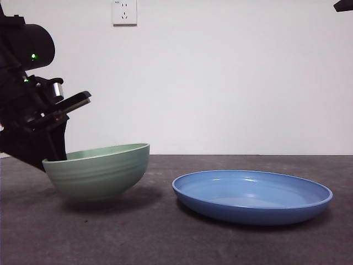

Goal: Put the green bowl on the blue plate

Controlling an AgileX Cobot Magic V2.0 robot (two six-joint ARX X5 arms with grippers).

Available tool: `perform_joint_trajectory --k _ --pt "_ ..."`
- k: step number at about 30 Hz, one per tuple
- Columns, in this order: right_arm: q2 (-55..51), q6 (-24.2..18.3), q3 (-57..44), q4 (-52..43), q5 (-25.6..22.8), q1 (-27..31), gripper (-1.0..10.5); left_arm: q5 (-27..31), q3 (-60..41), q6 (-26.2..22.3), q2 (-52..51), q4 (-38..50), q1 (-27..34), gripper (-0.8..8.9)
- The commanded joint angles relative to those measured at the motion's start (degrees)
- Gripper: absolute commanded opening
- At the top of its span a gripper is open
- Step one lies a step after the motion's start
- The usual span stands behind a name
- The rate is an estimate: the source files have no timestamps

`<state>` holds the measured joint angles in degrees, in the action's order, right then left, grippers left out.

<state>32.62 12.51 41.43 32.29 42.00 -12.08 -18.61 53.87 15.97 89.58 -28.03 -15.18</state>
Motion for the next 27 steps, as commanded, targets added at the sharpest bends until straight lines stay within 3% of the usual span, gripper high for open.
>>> perform_joint_trajectory --k 1,6,14,27 --pt "0.20 0.55 1.05 -0.57 0.17 -0.28 6.0 1.25 3.58 0.39 0.87 -1.51 -0.74 0.10" --pt "0.20 0.55 1.05 -0.57 0.15 -0.28 6.0 3.26 10.60 3.83 0.87 -6.82 -3.72 0.10" --pt "0.20 0.55 1.05 -0.57 0.15 -0.28 6.0 6.16 21.07 6.73 2.97 -8.22 -13.66 0.10" --pt "0.20 0.55 1.05 -0.57 0.15 -0.28 6.0 6.62 35.63 7.30 21.97 -9.75 -25.79 0.10"
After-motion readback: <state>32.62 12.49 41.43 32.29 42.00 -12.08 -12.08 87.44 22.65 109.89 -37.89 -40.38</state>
